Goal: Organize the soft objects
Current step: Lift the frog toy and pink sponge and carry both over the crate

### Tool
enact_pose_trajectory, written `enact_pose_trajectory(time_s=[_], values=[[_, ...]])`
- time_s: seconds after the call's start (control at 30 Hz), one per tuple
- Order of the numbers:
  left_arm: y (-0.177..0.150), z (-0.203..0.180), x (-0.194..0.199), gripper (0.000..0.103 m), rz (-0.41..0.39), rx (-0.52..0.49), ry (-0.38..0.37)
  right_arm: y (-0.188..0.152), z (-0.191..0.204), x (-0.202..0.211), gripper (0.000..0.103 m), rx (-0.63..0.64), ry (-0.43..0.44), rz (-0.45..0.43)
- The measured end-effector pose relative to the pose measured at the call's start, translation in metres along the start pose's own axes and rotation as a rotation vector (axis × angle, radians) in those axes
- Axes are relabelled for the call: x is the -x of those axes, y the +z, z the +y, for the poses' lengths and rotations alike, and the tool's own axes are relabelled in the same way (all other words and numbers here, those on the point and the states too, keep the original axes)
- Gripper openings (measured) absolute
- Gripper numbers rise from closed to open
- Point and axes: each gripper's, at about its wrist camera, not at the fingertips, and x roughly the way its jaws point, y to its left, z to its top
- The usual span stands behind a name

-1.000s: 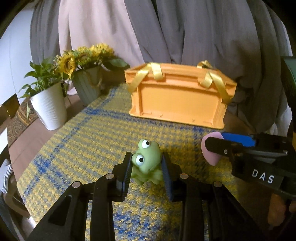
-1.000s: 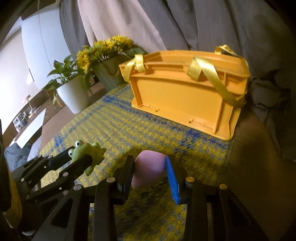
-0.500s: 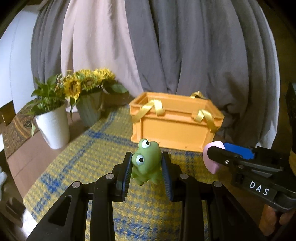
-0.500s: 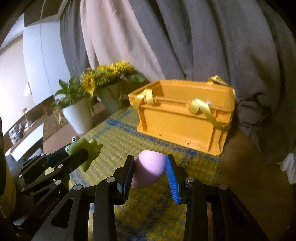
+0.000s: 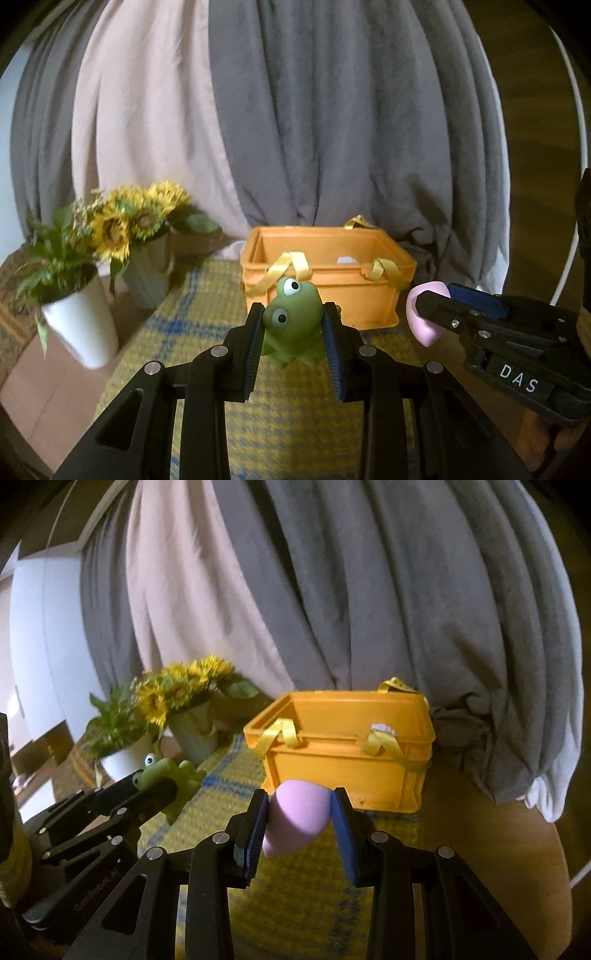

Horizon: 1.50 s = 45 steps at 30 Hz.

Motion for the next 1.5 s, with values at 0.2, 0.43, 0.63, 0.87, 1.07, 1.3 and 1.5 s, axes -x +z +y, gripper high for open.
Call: enact_pose_trajectory(time_s=[0.2,0.43,0.63,0.87,1.07,1.3,1.5], values=[[0.016,0.025,-0.001,0.031,-0.037,-0.043,-0.077,0.008,0.026,0.002,0.036,-0.039,-0.074,-0.058],[0.031,0.040,-0.010,0.031,-0.068,-0.066,-0.148,0.019,0.045,0.003,0.036,-0.069,-0.161,-0.113],[0.043,0.044,-0.019,0.031,-0.091,-0.068,-0.179,0.031,0.048,0.000,0.036,-0.071,-0.207,-0.140],[0.061,0.042,-0.033,0.031,-0.129,-0.072,-0.186,0.048,0.042,-0.007,0.036,-0.052,-0.223,-0.171],[0.076,0.040,-0.051,0.031,-0.153,-0.081,-0.179,0.066,0.033,-0.019,0.036,-0.044,-0.226,-0.202],[0.089,0.039,-0.081,0.031,-0.154,-0.089,-0.176,0.082,0.017,-0.041,0.036,-0.046,-0.226,-0.214],[0.099,0.040,-0.109,0.031,-0.157,-0.090,-0.167,0.095,0.002,-0.069,0.036,-0.051,-0.225,-0.205]])
